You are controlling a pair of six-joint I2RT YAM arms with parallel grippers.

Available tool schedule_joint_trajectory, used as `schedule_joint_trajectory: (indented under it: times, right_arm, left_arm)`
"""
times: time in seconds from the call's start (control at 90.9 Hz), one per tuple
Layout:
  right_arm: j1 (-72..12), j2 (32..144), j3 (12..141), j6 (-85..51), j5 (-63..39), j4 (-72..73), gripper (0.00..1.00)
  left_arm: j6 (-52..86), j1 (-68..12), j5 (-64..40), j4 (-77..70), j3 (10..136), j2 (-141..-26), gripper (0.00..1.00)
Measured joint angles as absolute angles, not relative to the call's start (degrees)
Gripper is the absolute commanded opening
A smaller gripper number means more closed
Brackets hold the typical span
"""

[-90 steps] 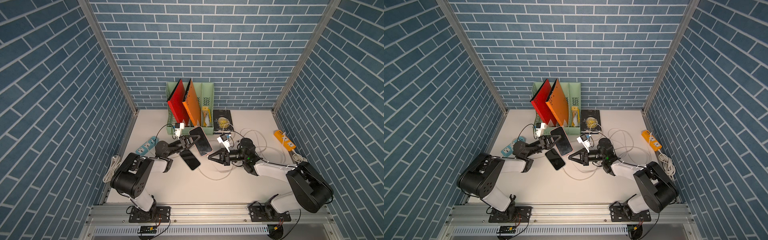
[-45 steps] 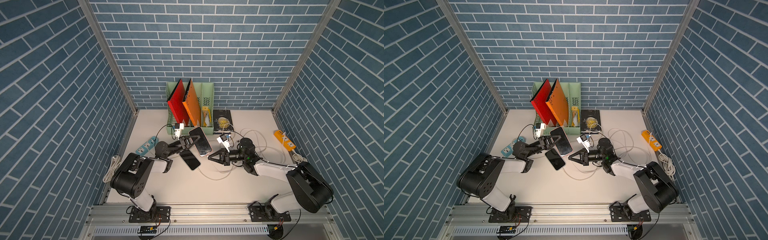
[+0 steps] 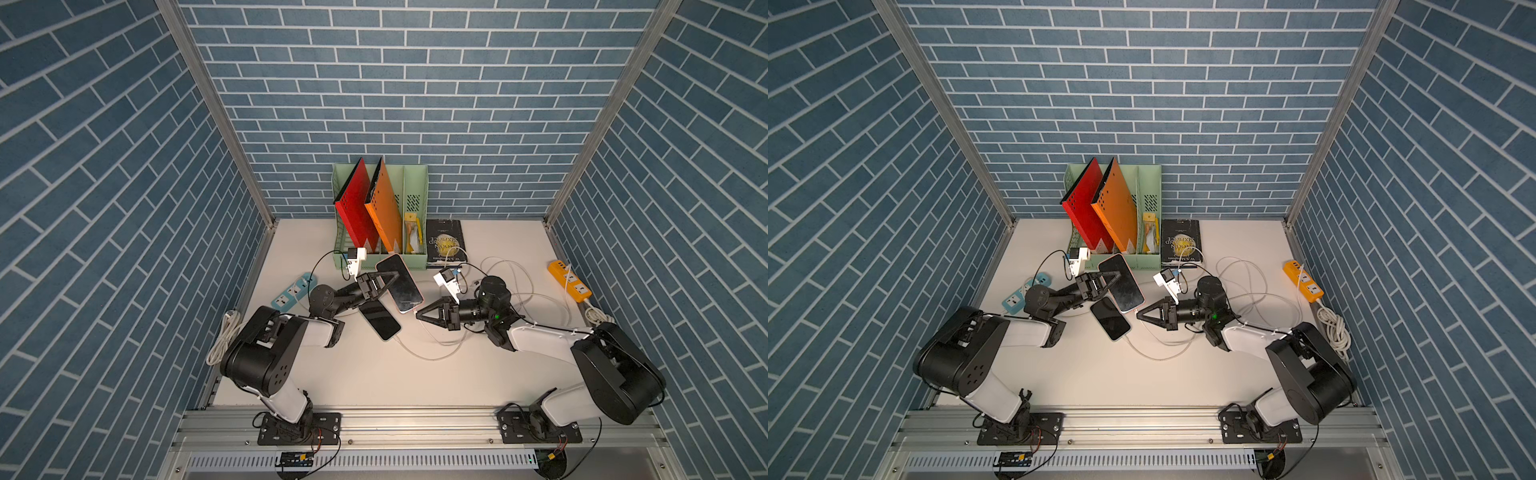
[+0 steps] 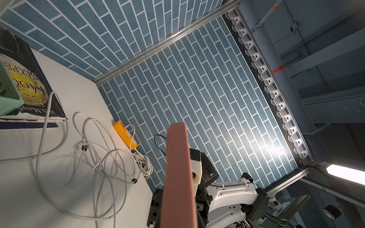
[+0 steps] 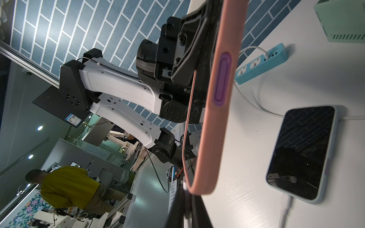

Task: Plug the charging cable into the phone
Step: Insert the charging cable into the phone.

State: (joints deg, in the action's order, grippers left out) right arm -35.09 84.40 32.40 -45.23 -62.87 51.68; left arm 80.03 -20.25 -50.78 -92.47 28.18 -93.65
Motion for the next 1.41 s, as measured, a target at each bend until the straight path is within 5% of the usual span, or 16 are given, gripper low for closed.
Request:
schedule_joint_trajectory:
  times: [1.408]
  right_arm:
    - [-35.09, 89.65, 34.13, -48.27, -63.37, 51.13, 0.0]
  left_arm:
    - [73.52, -19.59, -48.88, -92.77, 25.47, -93.97, 0.0]
